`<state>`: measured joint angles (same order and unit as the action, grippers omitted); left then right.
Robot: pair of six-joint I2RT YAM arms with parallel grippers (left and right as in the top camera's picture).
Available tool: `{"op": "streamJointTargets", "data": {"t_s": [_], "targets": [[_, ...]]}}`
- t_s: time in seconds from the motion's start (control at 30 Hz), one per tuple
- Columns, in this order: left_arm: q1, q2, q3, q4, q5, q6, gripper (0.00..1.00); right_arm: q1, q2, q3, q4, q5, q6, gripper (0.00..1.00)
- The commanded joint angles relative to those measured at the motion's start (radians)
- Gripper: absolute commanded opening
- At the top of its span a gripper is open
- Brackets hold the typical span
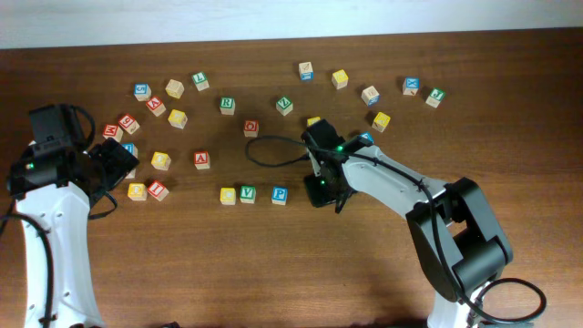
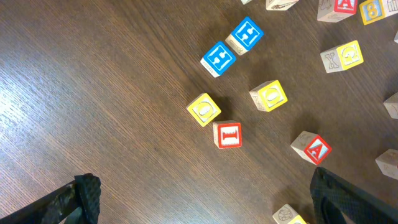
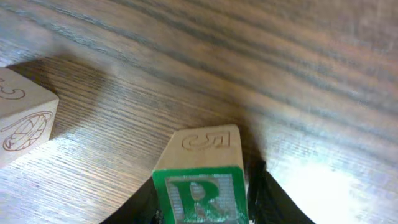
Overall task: Spell out CVPR
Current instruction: 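Carry the R block and set it right of the P block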
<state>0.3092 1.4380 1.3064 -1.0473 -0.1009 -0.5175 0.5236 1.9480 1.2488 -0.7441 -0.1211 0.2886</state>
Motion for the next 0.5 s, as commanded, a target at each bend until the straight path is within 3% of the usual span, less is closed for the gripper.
{"op": "streamJointTargets", "data": {"t_s": [0.0,0.37,0.47], "targets": [[0.004,0.003,0.005,0.002,0.008,-0.010,0.99,0.020,0.009,-0.010,-0.012,-0.063,0.096,0.30],[0.004,0.003,0.005,0.001,0.026,-0.010,0.99,0.019,0.009,-0.010,-0.018,0.001,0.275,0.24],[0.003,0.003,0.005,0.002,0.059,-0.009,0.99,0.019,0.009,-0.010,-0.027,-0.002,0.273,0.28]]}}
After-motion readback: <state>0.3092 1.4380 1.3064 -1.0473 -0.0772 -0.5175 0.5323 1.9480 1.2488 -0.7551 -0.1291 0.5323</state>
